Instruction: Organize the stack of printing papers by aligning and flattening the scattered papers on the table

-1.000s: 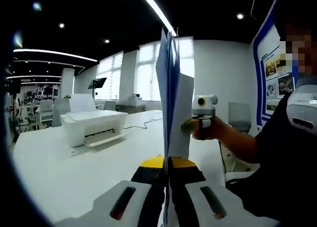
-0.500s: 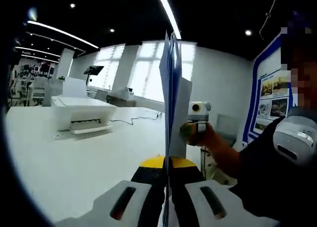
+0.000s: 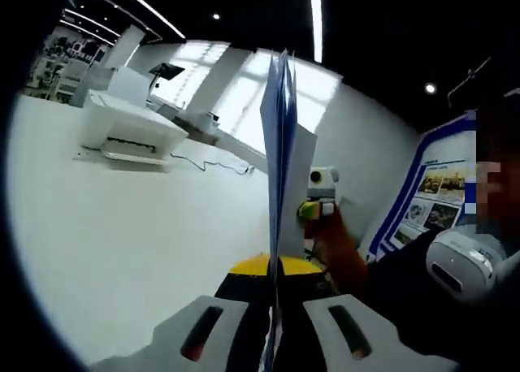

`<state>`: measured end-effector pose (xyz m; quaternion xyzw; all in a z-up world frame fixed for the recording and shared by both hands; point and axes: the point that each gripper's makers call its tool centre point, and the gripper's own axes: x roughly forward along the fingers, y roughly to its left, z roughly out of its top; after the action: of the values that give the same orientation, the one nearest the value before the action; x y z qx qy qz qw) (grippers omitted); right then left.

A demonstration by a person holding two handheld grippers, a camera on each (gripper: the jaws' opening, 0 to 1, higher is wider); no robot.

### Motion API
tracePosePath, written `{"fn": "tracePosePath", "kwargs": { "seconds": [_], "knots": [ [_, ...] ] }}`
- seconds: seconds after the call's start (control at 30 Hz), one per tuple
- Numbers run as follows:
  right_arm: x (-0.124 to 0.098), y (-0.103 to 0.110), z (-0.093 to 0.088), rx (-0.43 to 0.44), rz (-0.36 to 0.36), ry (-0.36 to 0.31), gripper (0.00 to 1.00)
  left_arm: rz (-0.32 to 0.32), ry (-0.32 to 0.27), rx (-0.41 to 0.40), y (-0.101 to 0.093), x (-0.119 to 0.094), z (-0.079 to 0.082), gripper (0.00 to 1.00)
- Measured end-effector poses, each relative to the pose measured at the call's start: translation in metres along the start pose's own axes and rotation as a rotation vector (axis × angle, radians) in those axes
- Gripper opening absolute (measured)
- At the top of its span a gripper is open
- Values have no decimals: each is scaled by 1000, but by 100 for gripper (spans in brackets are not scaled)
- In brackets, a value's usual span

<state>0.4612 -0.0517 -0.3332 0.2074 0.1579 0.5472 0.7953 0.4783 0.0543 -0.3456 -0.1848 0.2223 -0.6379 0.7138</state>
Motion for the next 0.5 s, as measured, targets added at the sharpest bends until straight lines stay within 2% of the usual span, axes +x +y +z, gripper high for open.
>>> {"fn": "tracePosePath", "kwargs": {
  "seconds": [0.23,0.5],
  "knots": [
    [4,-33,-12,35,-42,13,0,18,18,-48,21,8,-12,6],
    [14,-62,-18,9,-101,31,0,92,27,-39,57,13,-17,7]
  ]
}}
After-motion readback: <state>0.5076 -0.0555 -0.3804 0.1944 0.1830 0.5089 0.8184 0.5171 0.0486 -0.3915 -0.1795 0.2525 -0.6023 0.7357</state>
